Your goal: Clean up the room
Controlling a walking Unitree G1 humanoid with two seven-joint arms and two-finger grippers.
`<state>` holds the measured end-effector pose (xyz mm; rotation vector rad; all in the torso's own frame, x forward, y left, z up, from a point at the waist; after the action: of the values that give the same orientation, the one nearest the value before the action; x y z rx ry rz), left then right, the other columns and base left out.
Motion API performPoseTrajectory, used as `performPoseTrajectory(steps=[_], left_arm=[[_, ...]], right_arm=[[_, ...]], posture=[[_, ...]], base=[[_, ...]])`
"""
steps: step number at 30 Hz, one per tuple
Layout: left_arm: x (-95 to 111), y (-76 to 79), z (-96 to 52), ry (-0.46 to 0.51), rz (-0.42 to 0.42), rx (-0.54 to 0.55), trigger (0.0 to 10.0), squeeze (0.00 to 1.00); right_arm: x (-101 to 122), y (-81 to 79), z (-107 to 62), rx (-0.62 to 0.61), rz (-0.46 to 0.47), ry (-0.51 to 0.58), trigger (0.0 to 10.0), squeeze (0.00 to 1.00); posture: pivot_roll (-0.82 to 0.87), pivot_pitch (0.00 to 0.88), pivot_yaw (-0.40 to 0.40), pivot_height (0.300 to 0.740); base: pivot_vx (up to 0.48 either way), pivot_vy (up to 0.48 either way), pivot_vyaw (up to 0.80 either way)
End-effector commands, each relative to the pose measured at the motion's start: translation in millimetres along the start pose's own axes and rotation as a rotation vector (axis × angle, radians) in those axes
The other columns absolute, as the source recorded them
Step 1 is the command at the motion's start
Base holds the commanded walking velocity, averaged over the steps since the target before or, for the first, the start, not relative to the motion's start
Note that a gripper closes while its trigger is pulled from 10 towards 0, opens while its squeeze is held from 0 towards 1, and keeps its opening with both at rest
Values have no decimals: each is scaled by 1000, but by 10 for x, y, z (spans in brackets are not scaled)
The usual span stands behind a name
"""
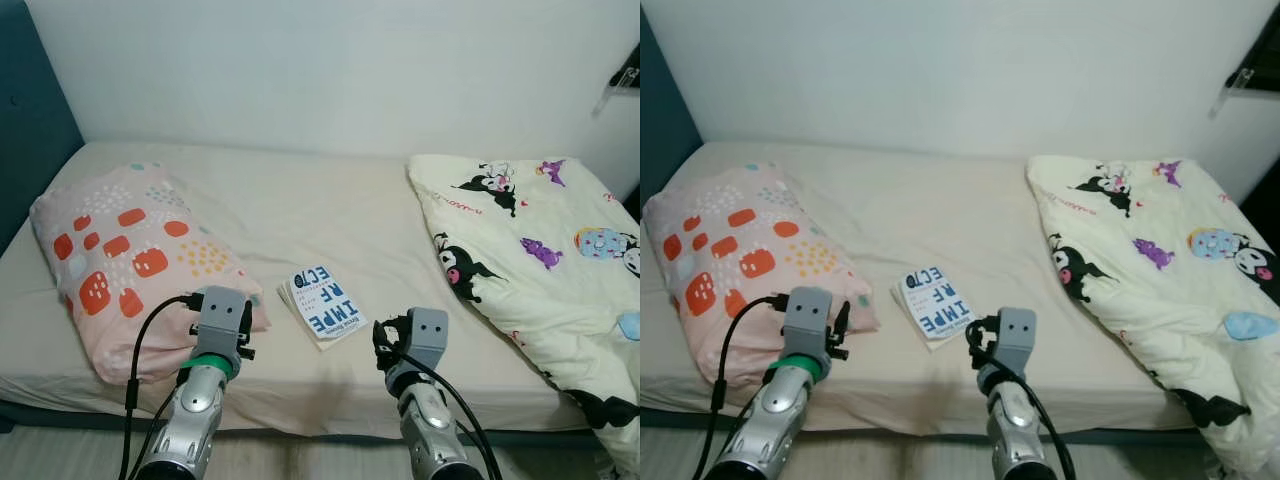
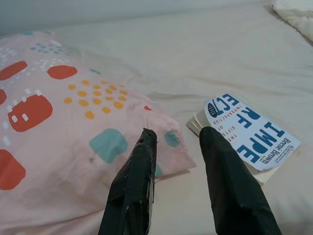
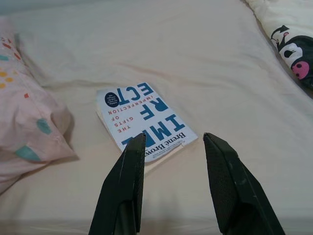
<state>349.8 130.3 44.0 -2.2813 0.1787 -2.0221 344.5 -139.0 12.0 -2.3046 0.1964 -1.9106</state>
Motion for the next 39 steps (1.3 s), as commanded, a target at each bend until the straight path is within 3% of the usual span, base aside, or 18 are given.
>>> performPoseTrajectory(steps=[1, 39], left_arm=[[-79, 27, -21, -30, 7, -9, 10000, 0], [-90, 35, -29, -34, -4, -11, 10000, 0]], right_arm=[[-60, 31, -31, -15, 6, -18, 10000, 0], [-62, 57, -36, -24, 3, -20, 10000, 0]], posture=[[-10, 0, 18, 740], [-15, 0, 19, 740]], base=[[0, -274, 0], [0, -381, 0]])
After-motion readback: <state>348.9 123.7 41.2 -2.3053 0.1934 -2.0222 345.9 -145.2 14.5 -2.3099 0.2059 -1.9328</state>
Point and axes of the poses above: a point about 5 cm out from each wrist's last joint towards the gripper, its own z axis pointing out of the wrist towards the gripper, its own x axis along the axis of the wrist's last joint, y = z × x, the point moved 5 cm from there along z, pointing out of the wrist towards the gripper, and after that the axes turned 2 degrees about z, right-handed, at the moved point
